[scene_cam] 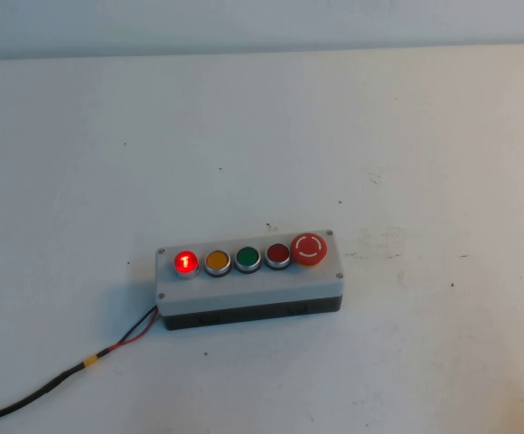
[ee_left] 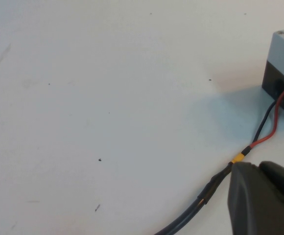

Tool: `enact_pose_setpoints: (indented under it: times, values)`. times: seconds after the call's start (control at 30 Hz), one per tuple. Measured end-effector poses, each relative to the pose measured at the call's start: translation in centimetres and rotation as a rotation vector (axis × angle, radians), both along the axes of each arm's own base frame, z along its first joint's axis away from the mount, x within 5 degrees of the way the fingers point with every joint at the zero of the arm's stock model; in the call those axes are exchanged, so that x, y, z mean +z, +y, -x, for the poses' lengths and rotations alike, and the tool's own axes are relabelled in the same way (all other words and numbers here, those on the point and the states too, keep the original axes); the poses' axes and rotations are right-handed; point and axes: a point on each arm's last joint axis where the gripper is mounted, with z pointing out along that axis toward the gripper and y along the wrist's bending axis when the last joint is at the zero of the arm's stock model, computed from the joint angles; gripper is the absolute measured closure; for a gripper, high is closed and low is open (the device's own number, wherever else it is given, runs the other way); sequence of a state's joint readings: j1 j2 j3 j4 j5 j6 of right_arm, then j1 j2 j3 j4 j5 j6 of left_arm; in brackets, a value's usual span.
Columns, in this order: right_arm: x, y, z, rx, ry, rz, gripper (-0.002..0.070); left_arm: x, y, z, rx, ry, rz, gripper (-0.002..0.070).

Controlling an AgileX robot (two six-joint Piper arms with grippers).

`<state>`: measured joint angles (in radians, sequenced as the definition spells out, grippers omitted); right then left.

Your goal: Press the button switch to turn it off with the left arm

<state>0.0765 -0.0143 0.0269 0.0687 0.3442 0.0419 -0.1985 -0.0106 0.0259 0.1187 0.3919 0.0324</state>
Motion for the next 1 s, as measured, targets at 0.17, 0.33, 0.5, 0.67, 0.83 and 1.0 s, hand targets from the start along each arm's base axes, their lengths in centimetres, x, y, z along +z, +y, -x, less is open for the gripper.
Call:
enact_pose_setpoints:
  times: [0.17,0.33,0.5,0.67,0.83,1.0]
  values:
    - [0.0,0.0,0.0,0.0,0.0,0.0,0.0692,0.0,0.0,0.0,-0.001,-0.004,0.01,0.0678]
    - [0.0,0.0,0.0,0.0,0.0,0.0,0.0692,0.1,-0.1,0.0,-0.002,-0.006,0.013,0.0678]
    - [0.0,0.0,0.0,0.0,0.0,0.0,0.0692,0.1,-0.1,0.0,-0.002,-0.006,0.013,0.0678]
    - [0.0,0.0,0.0,0.0,0.0,0.0,0.0692,0.1,-0.1,0.0,-0.001,-0.01,0.018,0.0678]
    - [0.0,0.0,0.0,0.0,0.0,0.0,0.0692,1.2,-0.5,-0.2,0.022,-0.081,0.287,0.0678]
    - [0.0,0.0,0.0,0.0,0.0,0.0,0.0692,2.9,-0.6,-0.4,0.03,-0.214,0.574,0.0678]
